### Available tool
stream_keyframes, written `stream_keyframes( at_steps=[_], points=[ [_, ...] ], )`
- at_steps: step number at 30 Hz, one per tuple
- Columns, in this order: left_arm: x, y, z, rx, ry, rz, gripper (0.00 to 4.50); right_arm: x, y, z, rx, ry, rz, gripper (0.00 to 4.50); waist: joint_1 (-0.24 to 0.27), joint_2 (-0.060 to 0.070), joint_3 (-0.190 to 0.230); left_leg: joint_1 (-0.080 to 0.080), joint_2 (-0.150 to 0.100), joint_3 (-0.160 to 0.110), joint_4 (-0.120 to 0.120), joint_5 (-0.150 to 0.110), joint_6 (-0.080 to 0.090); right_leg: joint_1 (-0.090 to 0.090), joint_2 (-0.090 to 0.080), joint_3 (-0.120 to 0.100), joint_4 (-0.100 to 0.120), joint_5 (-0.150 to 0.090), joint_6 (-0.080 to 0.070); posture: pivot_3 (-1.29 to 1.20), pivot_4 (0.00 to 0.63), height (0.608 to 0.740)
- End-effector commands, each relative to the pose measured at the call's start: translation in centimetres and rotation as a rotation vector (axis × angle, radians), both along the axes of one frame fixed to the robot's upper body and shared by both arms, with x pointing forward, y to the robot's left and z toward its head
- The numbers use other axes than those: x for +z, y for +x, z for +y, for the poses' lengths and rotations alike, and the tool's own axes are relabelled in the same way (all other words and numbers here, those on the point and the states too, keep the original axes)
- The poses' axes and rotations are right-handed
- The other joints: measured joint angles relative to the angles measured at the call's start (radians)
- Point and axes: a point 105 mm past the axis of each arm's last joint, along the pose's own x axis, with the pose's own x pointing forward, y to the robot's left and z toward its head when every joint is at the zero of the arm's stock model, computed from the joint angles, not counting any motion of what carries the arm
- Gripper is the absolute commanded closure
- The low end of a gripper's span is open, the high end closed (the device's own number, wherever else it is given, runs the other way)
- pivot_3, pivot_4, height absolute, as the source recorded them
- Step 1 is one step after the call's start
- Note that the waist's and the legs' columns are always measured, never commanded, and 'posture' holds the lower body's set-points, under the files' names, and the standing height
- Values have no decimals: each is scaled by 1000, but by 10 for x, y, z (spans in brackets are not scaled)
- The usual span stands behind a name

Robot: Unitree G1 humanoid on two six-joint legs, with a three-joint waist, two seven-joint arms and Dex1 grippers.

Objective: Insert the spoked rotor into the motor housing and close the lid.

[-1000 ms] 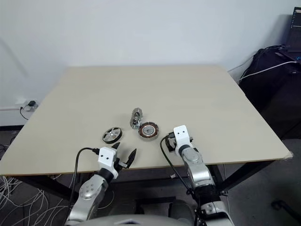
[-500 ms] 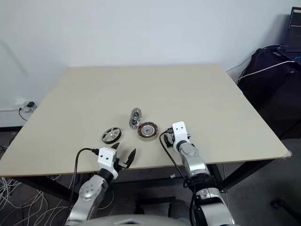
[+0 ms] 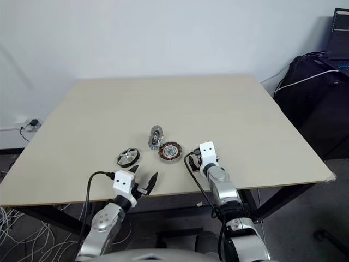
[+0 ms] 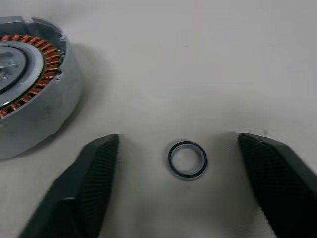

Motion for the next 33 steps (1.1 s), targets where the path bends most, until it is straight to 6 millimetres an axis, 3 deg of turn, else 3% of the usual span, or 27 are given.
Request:
stream_keyframes(
  at_steps=[1,10,16,22,25,28,33],
  points=[
    [15,7,-1,-7,-7,-55,0,-1,-5,8,19,32,17,1562,0,0,0,0,0,0,0,0,0,0,0,0,0,0,0,0,0,740],
    [14,7,-2,-6,-11,-53,0,8,-8,16,36,60,-2,3781,-4,0,0,0,0,0,-1,0,0,-1,-1,1,1,-1,-1,0,0,740],
    [14,8,-2,-4,-15,-52,0,19,-6,21,59,62,-40,3781,-3,0,0,-1,0,0,-1,0,0,-2,-1,1,2,-1,-1,0,0,740],
    [13,8,-2,-6,-18,-50,0,75,-2,51,184,113,-231,3781,-1,2,2,-2,0,0,-1,0,0,-4,-2,2,2,-1,-1,0,0,740],
    [13,7,-2,-10,-19,-49,0,93,-3,68,251,128,-278,3781,0,2,2,-2,0,0,-1,0,0,-4,-2,1,2,-1,-1,0,0,740],
    [13,7,-3,-9,-20,-49,0,95,-5,82,309,130,-271,3781,1,2,2,-2,0,0,-1,0,0,-4,-2,0,1,-1,-1,0,0,740],
    [13,6,-1,3,-19,-52,0,82,-6,101,385,90,-227,3781,1,1,3,-3,0,0,-1,0,0,-4,-2,0,1,-1,-2,0,0,740]
  ],
)
